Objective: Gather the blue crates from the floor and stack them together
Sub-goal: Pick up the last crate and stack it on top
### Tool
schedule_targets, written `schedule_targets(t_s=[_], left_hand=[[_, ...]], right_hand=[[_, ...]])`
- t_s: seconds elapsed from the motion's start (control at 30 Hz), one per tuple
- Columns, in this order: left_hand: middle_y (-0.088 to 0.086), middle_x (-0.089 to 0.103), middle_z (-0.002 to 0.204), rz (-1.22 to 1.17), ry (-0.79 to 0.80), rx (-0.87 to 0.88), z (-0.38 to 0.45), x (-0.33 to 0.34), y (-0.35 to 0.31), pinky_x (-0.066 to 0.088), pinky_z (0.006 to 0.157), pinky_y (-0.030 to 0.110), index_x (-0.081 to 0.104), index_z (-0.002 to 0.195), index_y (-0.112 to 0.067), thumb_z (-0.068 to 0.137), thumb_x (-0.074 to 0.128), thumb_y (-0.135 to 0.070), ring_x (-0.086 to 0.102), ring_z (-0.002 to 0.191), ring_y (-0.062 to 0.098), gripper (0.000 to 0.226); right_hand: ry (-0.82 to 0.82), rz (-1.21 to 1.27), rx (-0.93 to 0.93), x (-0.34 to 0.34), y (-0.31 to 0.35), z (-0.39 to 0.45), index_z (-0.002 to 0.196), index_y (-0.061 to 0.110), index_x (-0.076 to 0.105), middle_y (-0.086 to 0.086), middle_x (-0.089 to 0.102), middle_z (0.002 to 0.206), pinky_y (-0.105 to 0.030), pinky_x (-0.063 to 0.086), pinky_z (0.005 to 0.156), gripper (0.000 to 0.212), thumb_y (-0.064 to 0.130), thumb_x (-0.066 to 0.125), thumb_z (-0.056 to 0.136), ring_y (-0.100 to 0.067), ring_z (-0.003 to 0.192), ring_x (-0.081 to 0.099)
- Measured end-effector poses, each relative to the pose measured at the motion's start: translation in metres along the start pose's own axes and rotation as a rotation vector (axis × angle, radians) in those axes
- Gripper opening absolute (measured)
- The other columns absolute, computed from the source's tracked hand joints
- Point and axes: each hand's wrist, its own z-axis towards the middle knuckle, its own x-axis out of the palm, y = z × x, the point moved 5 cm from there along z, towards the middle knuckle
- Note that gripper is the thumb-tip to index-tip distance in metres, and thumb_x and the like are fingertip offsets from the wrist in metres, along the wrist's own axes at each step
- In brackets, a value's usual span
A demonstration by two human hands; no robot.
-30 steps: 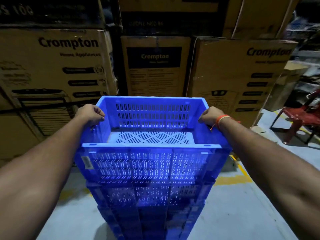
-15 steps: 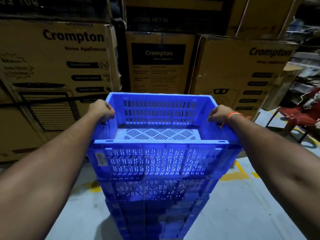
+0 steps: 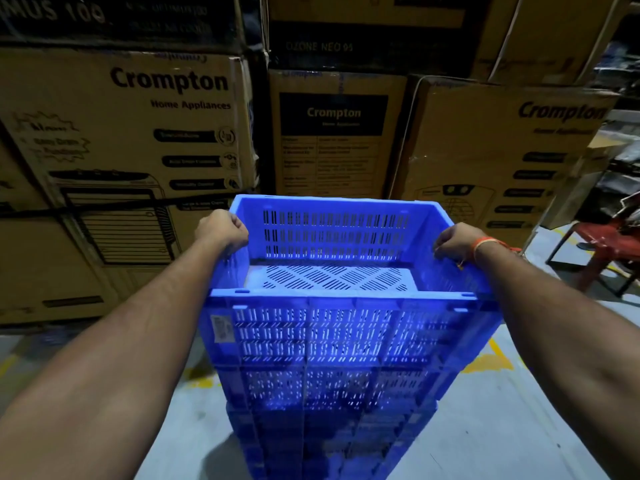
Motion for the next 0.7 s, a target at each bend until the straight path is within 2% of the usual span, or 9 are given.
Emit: schedule_targets(t_s=[0.13,0.2,0.33,0.5,0.6,0.7], left_hand=[[-0.001,0.073,0.076,0.086,0.099,0.012,0.002,0.005,-0.006,0.061,0.075,0.033,0.073,0.073,-0.018,0.068,0.076,-0.025,0.071,0.075,0.022,0.009],[-0.001,0.073,0.079,0.131,0.166,0.003,0.005,0.01,-0.007,0.059,0.079,0.032,0.073,0.076,-0.019,0.069,0.082,-0.029,0.071,0.08,0.022,0.016],[-0.001,0.074,0.083,0.18,0.192,-0.007,0.012,0.014,-0.003,0.06,0.078,0.032,0.073,0.071,-0.021,0.066,0.084,-0.03,0.071,0.083,0.021,0.015],[-0.002,0.074,0.077,0.233,0.187,-0.03,0.014,0.015,-0.002,0.057,0.065,0.027,0.074,0.063,-0.029,0.054,0.077,-0.031,0.071,0.072,0.02,0.01],[-0.001,0.073,0.074,0.267,0.171,-0.026,0.011,0.015,-0.003,0.052,0.057,0.025,0.074,0.063,-0.03,0.055,0.072,-0.029,0.07,0.066,0.021,0.008],[-0.001,0.073,0.072,0.313,0.169,-0.025,0.009,0.015,-0.004,0.054,0.058,0.024,0.074,0.065,-0.028,0.056,0.071,-0.028,0.07,0.065,0.021,0.01]], right_hand=[[0.0,-0.001,0.011,0.0,0.001,0.003,0.078,0.018,0.077,-0.004,0.073,0.081,-0.029,0.055,0.059,0.007,0.014,0.076,0.072,-0.024,0.076,0.07],[-0.006,-0.013,0.009,0.0,0.001,0.004,0.077,0.018,0.077,-0.004,0.074,0.079,-0.03,0.056,0.058,0.008,0.013,0.077,0.071,-0.024,0.071,0.07],[-0.007,-0.039,-0.016,0.0,0.0,0.009,0.07,0.018,0.076,-0.005,0.075,0.076,-0.031,0.058,0.057,0.006,0.013,0.076,0.068,-0.024,0.065,0.07],[-0.008,-0.068,-0.031,0.0,-0.003,0.012,0.073,0.017,0.078,-0.004,0.075,0.075,-0.037,0.063,0.064,0.009,0.014,0.075,0.066,-0.023,0.064,0.071],[-0.006,-0.058,-0.032,-0.001,-0.003,0.011,0.072,0.017,0.078,-0.002,0.075,0.075,-0.033,0.061,0.063,0.008,0.015,0.073,0.066,-0.02,0.061,0.069],[-0.011,-0.036,-0.022,-0.001,-0.004,0.007,0.072,0.017,0.077,-0.001,0.074,0.072,-0.026,0.054,0.055,0.008,0.016,0.072,0.066,-0.017,0.059,0.067]])
